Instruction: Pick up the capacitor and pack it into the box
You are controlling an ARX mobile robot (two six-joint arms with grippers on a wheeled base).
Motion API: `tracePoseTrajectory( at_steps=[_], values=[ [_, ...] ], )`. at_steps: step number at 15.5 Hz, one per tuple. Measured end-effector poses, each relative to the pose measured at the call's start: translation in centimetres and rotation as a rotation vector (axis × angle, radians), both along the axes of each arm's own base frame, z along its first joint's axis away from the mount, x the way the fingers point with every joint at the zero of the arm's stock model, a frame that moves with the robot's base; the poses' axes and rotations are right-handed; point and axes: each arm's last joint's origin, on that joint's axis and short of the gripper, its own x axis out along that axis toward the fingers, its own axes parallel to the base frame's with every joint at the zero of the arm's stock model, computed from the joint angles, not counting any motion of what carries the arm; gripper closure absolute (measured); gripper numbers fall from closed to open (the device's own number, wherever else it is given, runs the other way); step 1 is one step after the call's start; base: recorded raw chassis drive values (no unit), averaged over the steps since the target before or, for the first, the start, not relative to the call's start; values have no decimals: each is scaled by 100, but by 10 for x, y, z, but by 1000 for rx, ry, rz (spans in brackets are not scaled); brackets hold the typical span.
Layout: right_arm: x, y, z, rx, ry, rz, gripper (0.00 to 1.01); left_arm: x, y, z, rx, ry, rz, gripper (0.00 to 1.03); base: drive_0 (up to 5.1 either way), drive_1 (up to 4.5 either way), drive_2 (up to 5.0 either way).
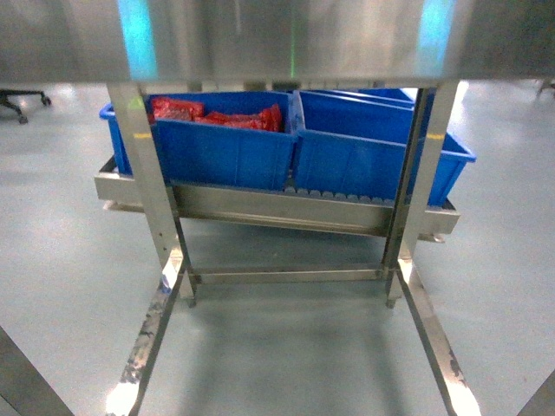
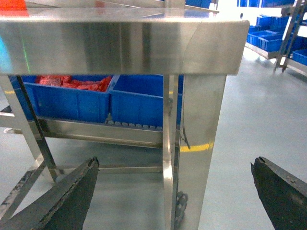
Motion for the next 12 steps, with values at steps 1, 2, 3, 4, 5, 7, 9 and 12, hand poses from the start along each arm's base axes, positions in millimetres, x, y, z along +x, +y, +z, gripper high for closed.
tracePoseTrajectory(
  at_steps=[1, 2, 3, 4, 5, 7, 9, 12],
  values=[
    [0, 0, 0, -2, 1, 1, 3, 0, 0, 0, 0, 0, 0, 5, 0, 0, 0],
    [0, 0, 0, -3, 1, 2, 3, 0, 0, 0, -1, 0, 2, 5, 0, 0, 0],
    [0, 0, 0, -2, 1, 2, 3, 0, 0, 0, 0, 0, 2, 5, 0, 0, 0],
    [0, 0, 0, -3, 0, 2, 3, 0, 0, 0, 0, 1, 0, 5, 0, 0, 0],
    [0, 0, 0, -2, 0, 0, 3, 0, 0, 0, 0, 0, -1, 5, 0, 0, 0],
    [0, 0, 0, -3, 0, 1, 3, 0, 0, 0, -1, 0, 1, 5, 0, 0, 0],
    [0, 0, 0, -1, 1, 0, 3, 0, 0, 0, 0, 0, 0, 5, 0, 0, 0],
    [0, 0, 0, -2, 0, 1, 3, 0, 0, 0, 0, 0, 0, 5, 0, 0, 0]
  ],
)
